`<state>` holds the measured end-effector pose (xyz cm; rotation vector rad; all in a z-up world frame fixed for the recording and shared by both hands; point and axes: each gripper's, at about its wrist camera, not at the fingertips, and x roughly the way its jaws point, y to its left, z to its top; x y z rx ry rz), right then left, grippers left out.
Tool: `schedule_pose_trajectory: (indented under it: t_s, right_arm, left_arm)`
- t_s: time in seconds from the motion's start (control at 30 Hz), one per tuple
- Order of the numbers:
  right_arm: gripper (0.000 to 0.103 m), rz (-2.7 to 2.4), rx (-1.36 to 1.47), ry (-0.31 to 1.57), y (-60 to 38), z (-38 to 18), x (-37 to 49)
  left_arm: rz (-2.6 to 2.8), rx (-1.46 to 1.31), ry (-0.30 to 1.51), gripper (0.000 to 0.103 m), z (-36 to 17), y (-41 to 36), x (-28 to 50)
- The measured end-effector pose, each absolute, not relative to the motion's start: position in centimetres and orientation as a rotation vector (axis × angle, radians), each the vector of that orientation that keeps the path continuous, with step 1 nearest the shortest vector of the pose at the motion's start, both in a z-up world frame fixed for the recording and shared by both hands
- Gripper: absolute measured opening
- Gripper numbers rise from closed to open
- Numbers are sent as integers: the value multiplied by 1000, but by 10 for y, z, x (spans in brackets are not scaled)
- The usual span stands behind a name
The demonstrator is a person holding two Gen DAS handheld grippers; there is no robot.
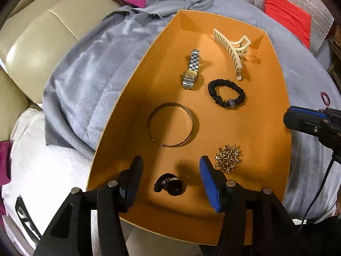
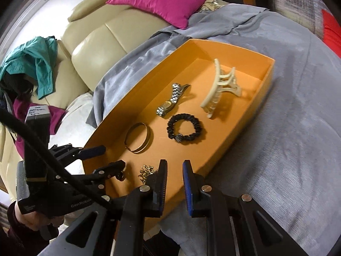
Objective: Organize jewelry
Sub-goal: 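Carry hair ties and brooch into the orange tray and open both tools, then move both open tools back over the cloth toward the remaining hair ties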
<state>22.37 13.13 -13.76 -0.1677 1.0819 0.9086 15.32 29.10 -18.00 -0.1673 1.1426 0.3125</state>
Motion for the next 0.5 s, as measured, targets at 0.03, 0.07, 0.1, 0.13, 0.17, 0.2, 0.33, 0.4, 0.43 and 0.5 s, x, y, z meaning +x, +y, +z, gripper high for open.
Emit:
schedule_pose_trajectory:
  t_s: [0.03, 0.07, 0.1, 0.13, 0.17, 0.2, 0.33, 0.4, 0.43, 0.5]
  right_arm:
    - [18, 906, -165, 1086, 129, -136, 224]
    - [18, 904, -159, 1092, 126, -136, 224]
    - [18, 902, -153, 1094, 123, -135, 225]
    - [18, 897, -149, 1094, 120, -134, 225]
    - [18, 892, -147, 1095, 118, -133, 226]
    - [18, 888, -143, 1098, 115, -132, 227]
    - [18, 862, -109, 1103, 100, -129, 231]
    - [18, 850, -88, 1097, 91, -126, 234]
    - [18, 841, -70, 1094, 86, -124, 236]
    - [18, 827, -42, 1085, 75, -119, 240]
  left_arm:
    - [324, -168, 1141, 66, -178, 289, 155]
    - [335, -171, 1136, 69, -174, 286, 153]
    - [342, -173, 1130, 71, -172, 284, 152]
    - [345, -176, 1123, 72, -170, 286, 152]
    - [346, -179, 1118, 72, -166, 286, 152]
    - [354, -183, 1113, 72, -163, 285, 151]
    - [412, -199, 1149, 72, -158, 279, 156]
    - [466, -155, 1154, 72, -152, 274, 158]
    - [475, -135, 1129, 72, -146, 272, 157]
    - [475, -70, 991, 72, -123, 257, 148]
